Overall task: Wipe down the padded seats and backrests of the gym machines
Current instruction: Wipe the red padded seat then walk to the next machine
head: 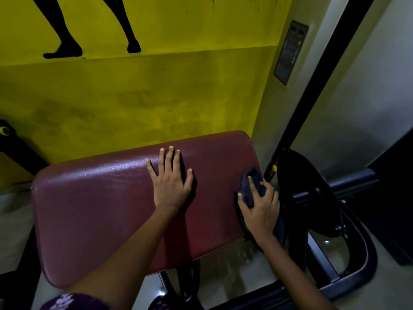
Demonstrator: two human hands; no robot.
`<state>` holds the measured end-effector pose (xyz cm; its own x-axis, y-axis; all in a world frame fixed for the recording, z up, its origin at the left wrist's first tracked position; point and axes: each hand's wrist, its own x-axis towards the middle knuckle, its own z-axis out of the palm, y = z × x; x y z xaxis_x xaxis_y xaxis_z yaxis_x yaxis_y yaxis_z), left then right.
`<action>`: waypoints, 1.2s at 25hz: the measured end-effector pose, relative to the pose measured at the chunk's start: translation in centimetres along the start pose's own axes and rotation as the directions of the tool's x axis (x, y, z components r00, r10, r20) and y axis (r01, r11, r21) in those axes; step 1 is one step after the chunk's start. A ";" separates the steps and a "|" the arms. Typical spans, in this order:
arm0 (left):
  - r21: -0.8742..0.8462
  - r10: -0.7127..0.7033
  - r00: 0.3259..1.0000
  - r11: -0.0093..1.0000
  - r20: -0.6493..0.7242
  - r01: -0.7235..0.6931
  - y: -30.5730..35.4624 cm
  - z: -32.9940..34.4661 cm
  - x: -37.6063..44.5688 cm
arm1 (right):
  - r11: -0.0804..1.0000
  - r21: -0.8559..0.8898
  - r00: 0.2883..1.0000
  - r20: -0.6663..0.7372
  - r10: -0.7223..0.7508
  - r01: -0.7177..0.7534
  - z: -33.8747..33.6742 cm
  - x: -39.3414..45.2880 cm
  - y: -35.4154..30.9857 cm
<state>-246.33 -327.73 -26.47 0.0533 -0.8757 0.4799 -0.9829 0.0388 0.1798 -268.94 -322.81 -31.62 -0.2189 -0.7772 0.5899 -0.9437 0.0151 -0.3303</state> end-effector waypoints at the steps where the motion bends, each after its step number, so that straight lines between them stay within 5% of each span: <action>1: -0.002 0.000 1.000 1.000 0.000 0.000 0.0 0.0 0.0 | 1.000 -0.003 1.000 -0.002 -0.021 0.021 0.2 1.5 -0.6; 8: -0.010 0.008 1.000 1.000 -0.013 -0.008 0.0 0.0 0.1 | 0.996 0.015 0.996 -0.028 0.083 -0.083 1.8 11.7 -5.8; 13: -0.031 0.002 1.000 1.000 -0.027 -0.003 0.0 -0.1 0.1 | 0.948 0.067 0.948 0.045 -0.315 0.311 1.4 2.7 -4.9; 17: -0.047 -0.007 1.000 0.999 -0.013 0.006 0.0 -0.1 -0.1 | 0.770 0.116 0.771 0.044 -0.635 0.627 0.2 -1.3 0.4; 19: -0.050 -0.004 1.000 0.999 -0.004 0.003 0.1 -0.1 -0.1 | 0.825 0.091 0.827 0.033 -0.562 0.557 0.4 1.7 1.4; 21: -0.049 -0.002 1.000 0.999 -0.001 0.002 0.1 0.0 0.0 | 0.946 0.054 0.947 -0.022 -0.320 0.321 1.0 5.7 -0.3; 23: -0.047 -0.003 1.000 0.999 0.005 0.003 0.1 -0.2 0.1 | 0.989 0.026 0.987 -0.064 -0.147 0.149 1.7 8.9 -3.5; 30: -0.188 0.056 0.997 0.981 0.050 -0.045 -1.0 -0.9 0.1 | 0.933 0.054 0.934 0.012 -0.357 0.355 1.8 1.3 -6.5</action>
<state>-245.20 -327.47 -25.85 -0.0103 -0.8954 0.4452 -0.9337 0.1680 0.3162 -262.63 -325.08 -30.07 0.1348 -0.7387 0.6604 -0.9450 -0.2963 -0.1385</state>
